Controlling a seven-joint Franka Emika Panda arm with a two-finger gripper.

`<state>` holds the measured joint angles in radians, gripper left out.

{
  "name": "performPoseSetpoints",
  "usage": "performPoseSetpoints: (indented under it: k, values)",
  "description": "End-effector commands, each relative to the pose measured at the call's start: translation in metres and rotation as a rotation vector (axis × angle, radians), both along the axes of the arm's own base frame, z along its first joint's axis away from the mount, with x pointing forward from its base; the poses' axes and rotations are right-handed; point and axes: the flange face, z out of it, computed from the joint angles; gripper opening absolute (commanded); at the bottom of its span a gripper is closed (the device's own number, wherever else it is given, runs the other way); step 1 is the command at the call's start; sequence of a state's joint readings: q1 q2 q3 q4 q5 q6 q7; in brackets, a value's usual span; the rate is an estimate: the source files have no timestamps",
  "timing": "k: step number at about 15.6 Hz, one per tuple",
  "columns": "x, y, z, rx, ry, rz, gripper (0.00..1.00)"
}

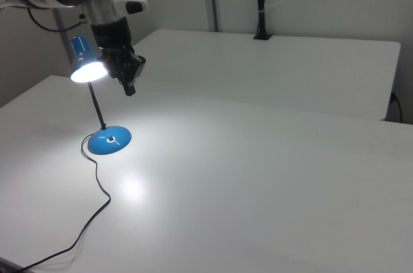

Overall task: Turn off the lamp
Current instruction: 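Move the gripper toward the blue lamp base beside the shade, then lower the gripper onto the switch on the lamp base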

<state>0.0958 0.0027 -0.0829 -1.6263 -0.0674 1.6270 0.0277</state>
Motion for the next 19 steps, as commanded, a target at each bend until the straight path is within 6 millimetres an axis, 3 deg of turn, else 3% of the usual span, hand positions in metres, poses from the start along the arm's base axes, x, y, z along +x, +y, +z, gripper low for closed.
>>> performPoseSetpoints:
  k: [1,4,8,11,14,19]
  values:
    - [-0.003,0.007,-0.003,0.002,0.025,0.102,0.00]
    - [0.002,0.033,-0.021,0.006,0.033,0.192,0.00]
    - [0.029,0.096,-0.077,0.006,0.013,0.310,0.00]
    - [0.034,0.135,-0.113,0.009,-0.048,0.380,0.00]
    - [0.041,0.156,-0.147,0.013,-0.093,0.453,0.00]
    - [0.042,0.168,-0.197,0.031,-0.095,0.670,0.00]
